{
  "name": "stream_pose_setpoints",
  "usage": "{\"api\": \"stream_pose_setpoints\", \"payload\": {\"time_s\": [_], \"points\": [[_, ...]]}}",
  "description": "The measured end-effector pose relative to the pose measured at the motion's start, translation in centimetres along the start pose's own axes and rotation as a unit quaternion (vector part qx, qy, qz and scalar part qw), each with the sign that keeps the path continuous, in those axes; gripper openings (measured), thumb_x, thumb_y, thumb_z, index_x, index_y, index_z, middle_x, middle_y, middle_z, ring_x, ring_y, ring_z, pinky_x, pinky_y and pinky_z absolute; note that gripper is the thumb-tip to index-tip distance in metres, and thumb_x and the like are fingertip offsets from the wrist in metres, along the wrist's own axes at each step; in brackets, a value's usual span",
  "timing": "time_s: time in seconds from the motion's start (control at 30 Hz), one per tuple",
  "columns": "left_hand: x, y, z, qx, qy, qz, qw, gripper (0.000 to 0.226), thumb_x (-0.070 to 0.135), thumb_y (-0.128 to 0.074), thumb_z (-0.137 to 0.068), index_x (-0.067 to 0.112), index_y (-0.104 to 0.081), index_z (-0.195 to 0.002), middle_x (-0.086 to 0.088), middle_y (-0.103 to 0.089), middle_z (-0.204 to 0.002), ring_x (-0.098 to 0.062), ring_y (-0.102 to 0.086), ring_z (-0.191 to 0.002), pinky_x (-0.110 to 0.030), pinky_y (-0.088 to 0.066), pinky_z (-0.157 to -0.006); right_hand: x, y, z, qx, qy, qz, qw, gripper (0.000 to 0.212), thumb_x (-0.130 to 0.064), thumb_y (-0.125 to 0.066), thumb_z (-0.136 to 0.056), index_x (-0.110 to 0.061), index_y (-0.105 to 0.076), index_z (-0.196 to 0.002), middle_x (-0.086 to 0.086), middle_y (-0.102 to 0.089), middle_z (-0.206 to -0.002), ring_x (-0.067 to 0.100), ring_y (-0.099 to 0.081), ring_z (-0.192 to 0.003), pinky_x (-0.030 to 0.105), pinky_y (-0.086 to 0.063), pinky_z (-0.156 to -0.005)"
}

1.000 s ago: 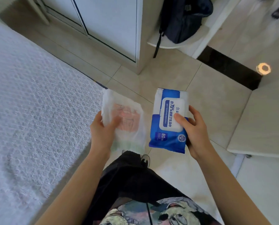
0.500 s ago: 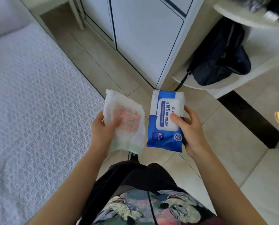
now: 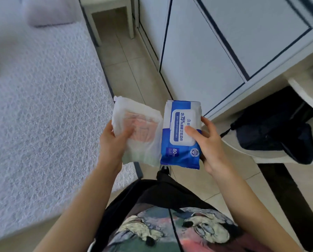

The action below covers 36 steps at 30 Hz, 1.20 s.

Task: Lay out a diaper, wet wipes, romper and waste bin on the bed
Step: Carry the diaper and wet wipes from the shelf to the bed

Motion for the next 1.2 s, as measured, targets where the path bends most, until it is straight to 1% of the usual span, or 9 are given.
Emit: {"api": "stream_pose_setpoints", "payload": {"time_s": [0.07,0.17,0.3,0.43,0.6,0.8,0.93,1.07,1.2], "points": [[0.5,-1.4,-1.0,0.023,0.005,0.035,0.999,0.024,0.021,-0.075,-0.082,0.026,-0.065,-0.103,-0.002,-0.072,-0.098,-0.018,-0.072,-0.086,-0.030,-0.059,-0.065,-1.9,0.0,-2.3,-0.027,-0.004,0.021,0.999,0.058,-0.024,-0.077,-0.078,-0.032,-0.048,-0.127,0.007,-0.068,-0.108,0.022,-0.074,-0.085,0.042,-0.060,-0.068],[1.2,-3.0,-2.3,0.053,0.008,0.061,0.997,0.025,0.022,-0.076,-0.081,0.024,-0.066,-0.104,-0.004,-0.073,-0.099,-0.020,-0.073,-0.088,-0.036,-0.060,-0.070,-4.7,-0.4,-5.7,-0.066,-0.004,0.051,0.997,0.057,-0.024,-0.076,-0.079,-0.031,-0.047,-0.128,0.005,-0.069,-0.107,0.020,-0.074,-0.085,0.036,-0.059,-0.064],[2.0,-3.9,-4.4,0.103,0.023,0.103,0.989,0.023,0.020,-0.076,-0.082,0.024,-0.065,-0.102,-0.006,-0.073,-0.101,-0.022,-0.072,-0.090,-0.040,-0.060,-0.075,-7.6,-2.2,-10.0,-0.103,-0.007,0.083,0.991,0.058,-0.024,-0.077,-0.078,-0.029,-0.047,-0.128,0.005,-0.069,-0.110,0.020,-0.074,-0.089,0.039,-0.060,-0.069],[3.3,-3.8,-6.6,0.146,0.026,0.124,0.981,0.022,0.021,-0.076,-0.081,0.028,-0.064,-0.098,-0.002,-0.073,-0.098,-0.018,-0.073,-0.087,-0.036,-0.060,-0.072,-9.6,-5.1,-13.4,-0.142,-0.007,0.107,0.984,0.055,-0.026,-0.076,-0.079,-0.031,-0.047,-0.126,0.001,-0.070,-0.109,0.018,-0.073,-0.089,0.040,-0.061,-0.071],[5.3,-2.5,-11.2,0.178,0.030,0.166,0.969,0.027,0.019,-0.077,-0.081,0.024,-0.064,-0.104,-0.002,-0.073,-0.100,-0.017,-0.073,-0.087,-0.034,-0.060,-0.070,-11.7,-10.1,-17.6,-0.175,-0.006,0.131,0.976,0.058,-0.027,-0.075,-0.078,-0.029,-0.046,-0.129,0.003,-0.069,-0.112,0.020,-0.073,-0.092,0.043,-0.060,-0.075],[8.6,1.0,-18.5,0.195,0.037,0.189,0.962,0.039,0.016,-0.077,-0.080,0.017,-0.063,-0.117,-0.007,-0.073,-0.106,-0.023,-0.072,-0.093,-0.040,-0.060,-0.076,-15.4,-18.0,-22.1,-0.195,-0.007,0.136,0.971,0.057,-0.025,-0.074,-0.080,-0.029,-0.046,-0.130,0.003,-0.070,-0.110,0.018,-0.074,-0.088,0.033,-0.059,-0.063],[10.6,3.2,-22.1,0.222,0.035,0.205,0.953,0.036,0.014,-0.077,-0.081,0.017,-0.063,-0.113,-0.006,-0.073,-0.102,-0.020,-0.073,-0.088,-0.031,-0.059,-0.066,-17.3,-22.4,-24.4,-0.210,-0.003,0.156,0.965,0.059,-0.028,-0.075,-0.079,-0.030,-0.046,-0.130,0.003,-0.070,-0.110,0.017,-0.074,-0.088,0.035,-0.059,-0.066],[11.9,4.9,-25.3,0.239,0.042,0.229,0.943,0.041,0.013,-0.076,-0.081,0.015,-0.062,-0.119,-0.008,-0.073,-0.105,-0.023,-0.073,-0.092,-0.037,-0.059,-0.071,-18.7,-26.9,-27.2,-0.223,-0.013,0.171,0.960,0.060,-0.026,-0.074,-0.078,-0.028,-0.045,-0.131,0.002,-0.070,-0.109,0.016,-0.074,-0.086,0.032,-0.059,-0.062],[13.4,5.7,-28.3,0.264,0.042,0.245,0.932,0.038,0.011,-0.075,-0.082,0.017,-0.062,-0.118,-0.007,-0.073,-0.105,-0.022,-0.073,-0.091,-0.036,-0.059,-0.071,-20.2,-30.9,-30.1,-0.244,-0.020,0.184,0.952,0.059,-0.023,-0.074,-0.080,-0.028,-0.045,-0.131,0.002,-0.071,-0.106,0.016,-0.074,-0.085,0.032,-0.059,-0.062]]}}
Point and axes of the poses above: each hand's wrist, its own z-axis away from the middle knuckle, its own y-axis out of the back of the hand, x = y × z, the point moved 1 cm from there along -z, towards the middle knuckle
